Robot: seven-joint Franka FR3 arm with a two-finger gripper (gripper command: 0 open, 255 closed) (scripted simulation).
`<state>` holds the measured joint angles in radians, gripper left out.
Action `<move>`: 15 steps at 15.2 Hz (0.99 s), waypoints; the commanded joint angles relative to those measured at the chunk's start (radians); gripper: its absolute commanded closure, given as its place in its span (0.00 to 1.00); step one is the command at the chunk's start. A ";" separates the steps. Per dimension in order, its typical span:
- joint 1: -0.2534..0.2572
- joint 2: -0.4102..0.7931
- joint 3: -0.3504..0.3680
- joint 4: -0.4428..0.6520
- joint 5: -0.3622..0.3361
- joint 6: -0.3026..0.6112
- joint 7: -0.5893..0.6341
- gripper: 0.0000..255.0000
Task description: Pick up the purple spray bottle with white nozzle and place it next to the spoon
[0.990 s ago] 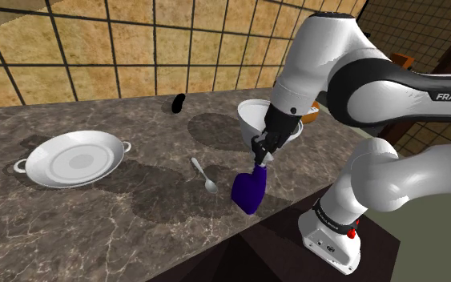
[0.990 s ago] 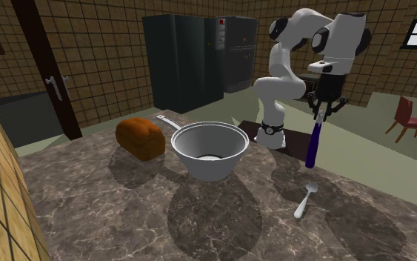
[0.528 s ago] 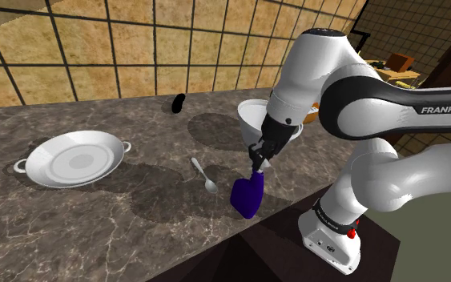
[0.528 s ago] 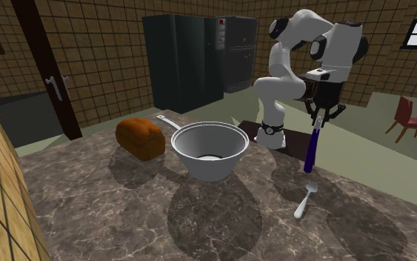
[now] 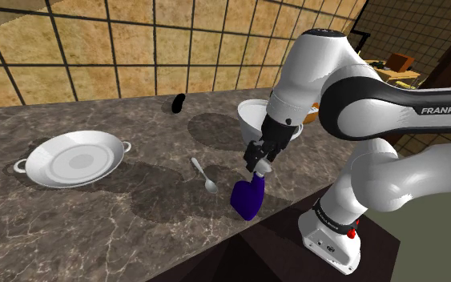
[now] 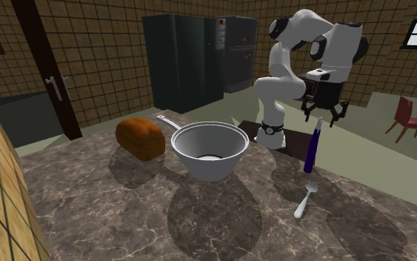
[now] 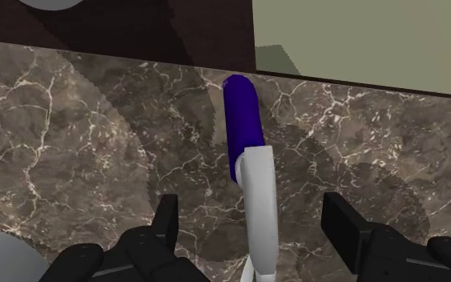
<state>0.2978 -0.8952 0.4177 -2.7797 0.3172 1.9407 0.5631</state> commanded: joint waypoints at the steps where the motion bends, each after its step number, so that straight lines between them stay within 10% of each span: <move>1: 0.000 0.000 0.000 0.000 0.000 0.000 0.000 0.00; 15: -0.013 -0.026 -0.038 0.112 -0.036 -0.136 0.005 0.00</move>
